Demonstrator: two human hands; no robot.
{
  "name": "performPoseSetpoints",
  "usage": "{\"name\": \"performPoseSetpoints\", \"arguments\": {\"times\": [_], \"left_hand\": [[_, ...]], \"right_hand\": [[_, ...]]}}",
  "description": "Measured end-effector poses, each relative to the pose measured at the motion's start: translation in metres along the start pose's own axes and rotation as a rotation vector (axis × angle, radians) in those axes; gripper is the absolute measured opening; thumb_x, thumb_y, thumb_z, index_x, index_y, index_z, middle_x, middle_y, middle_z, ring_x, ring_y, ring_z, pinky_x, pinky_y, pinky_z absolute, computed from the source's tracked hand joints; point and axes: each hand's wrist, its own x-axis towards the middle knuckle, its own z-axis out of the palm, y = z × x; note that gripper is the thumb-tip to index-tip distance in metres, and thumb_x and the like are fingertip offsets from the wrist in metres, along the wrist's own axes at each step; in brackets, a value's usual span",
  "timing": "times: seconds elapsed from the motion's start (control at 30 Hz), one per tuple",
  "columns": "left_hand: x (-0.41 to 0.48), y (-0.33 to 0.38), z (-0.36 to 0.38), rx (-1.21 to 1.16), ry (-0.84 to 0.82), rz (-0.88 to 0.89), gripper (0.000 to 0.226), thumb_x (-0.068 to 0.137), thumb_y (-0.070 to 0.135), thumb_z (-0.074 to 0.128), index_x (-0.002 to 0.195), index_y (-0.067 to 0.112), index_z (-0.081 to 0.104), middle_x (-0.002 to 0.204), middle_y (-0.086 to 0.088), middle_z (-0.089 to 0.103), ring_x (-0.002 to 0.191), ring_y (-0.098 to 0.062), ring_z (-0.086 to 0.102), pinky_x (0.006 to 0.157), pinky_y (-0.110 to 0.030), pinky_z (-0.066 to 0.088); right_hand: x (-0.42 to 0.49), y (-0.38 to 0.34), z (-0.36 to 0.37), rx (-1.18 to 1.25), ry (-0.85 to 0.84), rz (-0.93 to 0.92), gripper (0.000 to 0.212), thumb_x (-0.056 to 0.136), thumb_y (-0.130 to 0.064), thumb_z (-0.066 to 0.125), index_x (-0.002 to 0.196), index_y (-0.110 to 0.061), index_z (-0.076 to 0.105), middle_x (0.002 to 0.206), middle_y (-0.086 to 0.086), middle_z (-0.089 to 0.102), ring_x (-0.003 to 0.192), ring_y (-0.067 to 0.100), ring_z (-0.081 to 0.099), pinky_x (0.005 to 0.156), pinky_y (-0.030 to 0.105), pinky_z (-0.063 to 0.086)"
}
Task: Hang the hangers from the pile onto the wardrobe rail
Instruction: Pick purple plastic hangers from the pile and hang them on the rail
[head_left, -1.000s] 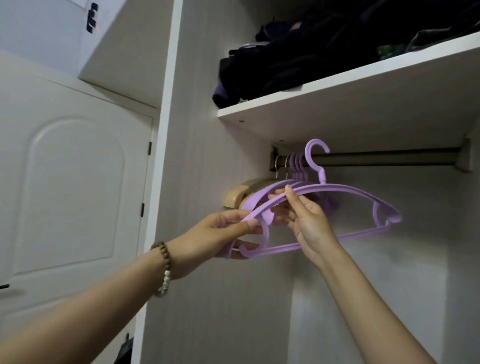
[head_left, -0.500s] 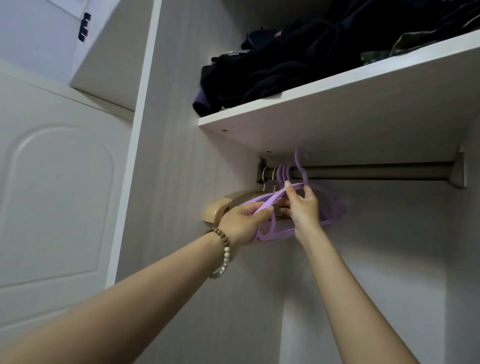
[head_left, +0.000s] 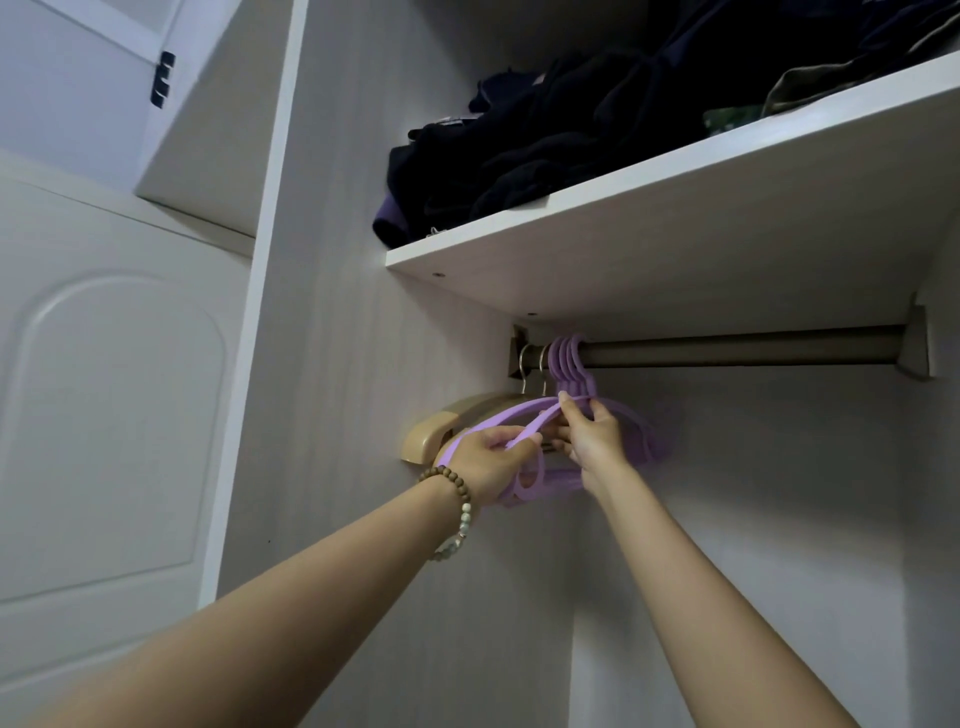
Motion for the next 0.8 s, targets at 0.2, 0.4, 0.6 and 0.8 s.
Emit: {"name": "performPoseSetpoints", "arguments": {"times": [0.2,0.4,0.6,0.8], "left_hand": [[-0.001,-0.014,-0.012,-0.048,-0.018,-0.054,0.039,0.082,0.019,0.069,0.118,0.008,0.059,0.108,-0.013,0.066,0.095,-0.022,0.064,0.079,-0.034,0.056],[-0.020,-0.014,-0.033,-0.004,-0.048,0.002,0.032,0.087,0.019,0.063,0.116,0.010,0.056,0.089,-0.003,0.061,0.068,-0.011,0.058,0.065,-0.023,0.053],[-0.051,-0.002,-0.073,0.112,-0.019,0.121,0.023,0.093,0.024,0.053,0.113,0.015,0.058,0.086,0.001,0.062,0.075,-0.011,0.058,0.073,-0.026,0.051],[-0.091,0.014,-0.143,0.266,0.198,0.277,0.030,0.092,0.033,0.051,0.120,0.022,0.057,0.110,0.001,0.065,0.089,-0.011,0.066,0.080,-0.030,0.055]], "right_hand": [[-0.005,0.014,-0.005,-0.010,-0.045,0.018,0.067,0.084,-0.028,0.068,0.141,-0.013,0.036,0.106,0.014,0.067,0.082,0.023,0.068,0.072,0.035,0.060],[-0.035,0.018,0.000,-0.221,0.014,-0.114,0.090,0.077,-0.035,0.073,0.147,-0.017,0.019,0.121,0.007,0.052,0.107,0.017,0.052,0.089,0.030,0.041],[-0.068,0.014,0.015,-0.427,0.028,-0.325,0.082,0.080,-0.039,0.069,0.146,-0.018,0.026,0.153,0.005,0.019,0.142,0.020,0.022,0.116,0.036,0.022],[-0.123,-0.004,0.069,-0.460,-0.065,-0.631,0.069,0.080,-0.049,0.058,0.139,-0.017,0.041,0.146,-0.002,0.035,0.137,0.012,0.030,0.112,0.026,0.023]]}}
